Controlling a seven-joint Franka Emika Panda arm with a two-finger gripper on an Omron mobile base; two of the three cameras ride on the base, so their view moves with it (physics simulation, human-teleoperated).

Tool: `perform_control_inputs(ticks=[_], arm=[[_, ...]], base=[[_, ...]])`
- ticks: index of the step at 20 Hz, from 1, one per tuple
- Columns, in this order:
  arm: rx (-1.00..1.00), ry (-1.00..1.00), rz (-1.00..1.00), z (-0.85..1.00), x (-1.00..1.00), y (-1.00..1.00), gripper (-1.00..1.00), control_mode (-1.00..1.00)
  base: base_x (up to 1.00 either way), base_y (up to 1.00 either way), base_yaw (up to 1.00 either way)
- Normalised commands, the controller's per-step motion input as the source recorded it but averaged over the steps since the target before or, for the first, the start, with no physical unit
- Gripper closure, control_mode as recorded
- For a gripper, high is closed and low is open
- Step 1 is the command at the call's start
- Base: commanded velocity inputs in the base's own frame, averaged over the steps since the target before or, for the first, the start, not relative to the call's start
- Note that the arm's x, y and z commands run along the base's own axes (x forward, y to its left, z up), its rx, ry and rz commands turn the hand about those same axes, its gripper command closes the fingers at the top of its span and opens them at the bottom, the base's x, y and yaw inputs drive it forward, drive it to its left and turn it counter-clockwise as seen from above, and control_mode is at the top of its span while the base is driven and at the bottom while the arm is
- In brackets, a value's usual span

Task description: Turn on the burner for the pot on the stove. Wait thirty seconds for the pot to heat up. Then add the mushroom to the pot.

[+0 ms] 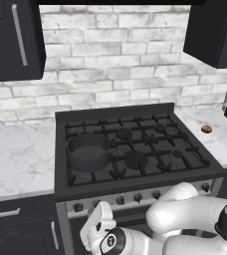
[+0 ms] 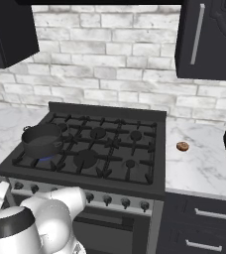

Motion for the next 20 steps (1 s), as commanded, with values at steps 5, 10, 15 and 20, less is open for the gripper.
perform_control_inputs(ticks=[5, 10, 15, 20], arm=[[0.0, 0.0, 0.0, 0.0, 0.0, 0.0, 1.0, -1.0], [0.0, 0.0, 0.0, 0.0, 0.0, 0.0, 1.0, -1.0], [0.0, 0.0, 0.0, 0.0, 0.0, 0.0, 1.0, -1.0], [0.0, 0.0, 0.0, 0.0, 0.0, 0.0, 1.0, -1.0]], base=[[0.0, 0.0, 0.0], [0.0, 0.0, 0.0], [0.0, 0.0, 0.0], [0.0, 0.0, 0.0]])
